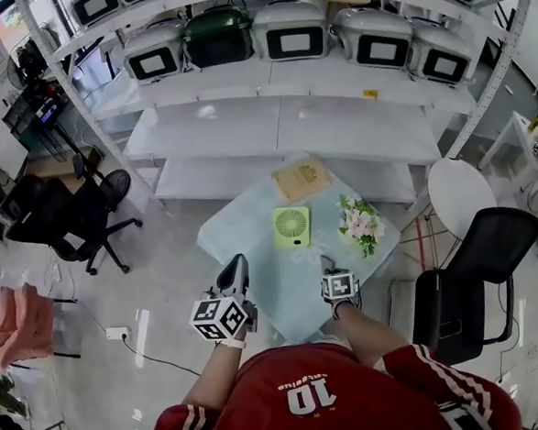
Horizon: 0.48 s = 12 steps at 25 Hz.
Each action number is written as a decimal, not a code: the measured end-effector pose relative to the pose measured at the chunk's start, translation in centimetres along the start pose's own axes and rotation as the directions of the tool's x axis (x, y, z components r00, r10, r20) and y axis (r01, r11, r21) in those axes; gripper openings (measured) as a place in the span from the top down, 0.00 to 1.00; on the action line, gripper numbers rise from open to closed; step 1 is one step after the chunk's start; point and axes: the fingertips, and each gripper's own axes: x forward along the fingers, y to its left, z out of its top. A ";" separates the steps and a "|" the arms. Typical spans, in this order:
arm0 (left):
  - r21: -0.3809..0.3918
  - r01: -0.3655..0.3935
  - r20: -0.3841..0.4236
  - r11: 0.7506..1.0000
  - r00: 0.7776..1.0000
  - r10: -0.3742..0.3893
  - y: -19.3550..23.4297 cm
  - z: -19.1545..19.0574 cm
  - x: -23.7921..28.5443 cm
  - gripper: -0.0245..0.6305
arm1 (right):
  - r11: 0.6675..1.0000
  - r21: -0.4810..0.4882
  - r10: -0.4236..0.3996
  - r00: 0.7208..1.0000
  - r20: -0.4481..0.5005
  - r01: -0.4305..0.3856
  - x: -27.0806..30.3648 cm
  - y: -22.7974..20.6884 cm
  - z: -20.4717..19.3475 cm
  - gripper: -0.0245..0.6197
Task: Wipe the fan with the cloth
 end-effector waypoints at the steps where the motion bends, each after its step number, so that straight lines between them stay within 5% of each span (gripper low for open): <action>1: -0.008 -0.009 0.011 1.000 1.000 0.009 0.7 0.4 -0.6 0.95 | 1.000 0.005 -0.013 1.000 -0.003 0.013 -0.7 -0.3 -0.5 0.93; 7: -0.007 -0.046 0.046 0.999 0.998 0.046 4.4 2.0 -6.5 0.95 | 0.988 0.112 -0.106 0.994 -0.016 0.107 -5.6 -1.9 -5.9 0.93; 12: 0.042 0.001 -0.041 0.999 0.999 0.001 6.2 1.7 -11.0 0.95 | 0.977 0.172 -0.136 0.990 0.028 0.129 -10.3 -1.4 -10.3 0.93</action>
